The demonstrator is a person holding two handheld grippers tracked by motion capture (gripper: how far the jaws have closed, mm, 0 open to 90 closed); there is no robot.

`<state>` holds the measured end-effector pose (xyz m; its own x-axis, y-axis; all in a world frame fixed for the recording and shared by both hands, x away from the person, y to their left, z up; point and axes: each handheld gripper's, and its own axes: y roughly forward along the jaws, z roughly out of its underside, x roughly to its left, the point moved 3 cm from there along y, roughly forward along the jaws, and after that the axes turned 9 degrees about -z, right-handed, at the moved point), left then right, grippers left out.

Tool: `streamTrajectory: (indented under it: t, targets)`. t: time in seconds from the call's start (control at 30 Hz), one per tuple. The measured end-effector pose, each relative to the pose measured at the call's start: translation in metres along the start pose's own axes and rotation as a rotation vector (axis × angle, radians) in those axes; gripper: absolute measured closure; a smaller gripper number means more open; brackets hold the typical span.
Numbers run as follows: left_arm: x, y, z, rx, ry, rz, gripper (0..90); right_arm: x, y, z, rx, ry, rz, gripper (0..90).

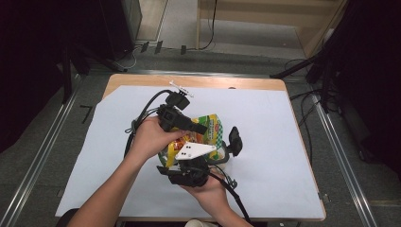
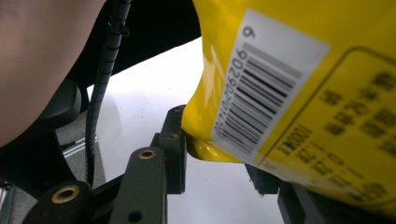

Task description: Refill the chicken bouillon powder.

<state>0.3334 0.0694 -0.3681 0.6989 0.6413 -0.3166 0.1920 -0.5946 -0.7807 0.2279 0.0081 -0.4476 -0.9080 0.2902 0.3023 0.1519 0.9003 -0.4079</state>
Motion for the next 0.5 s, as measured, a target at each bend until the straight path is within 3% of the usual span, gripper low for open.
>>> streamTrajectory:
  t: [0.5]
  targets:
    - [-0.0017,-0.0005,0.0002,0.008,0.006,-0.008,72.0,0.0009,-0.0001,0.0,-0.002,0.001,-0.005,64.6]
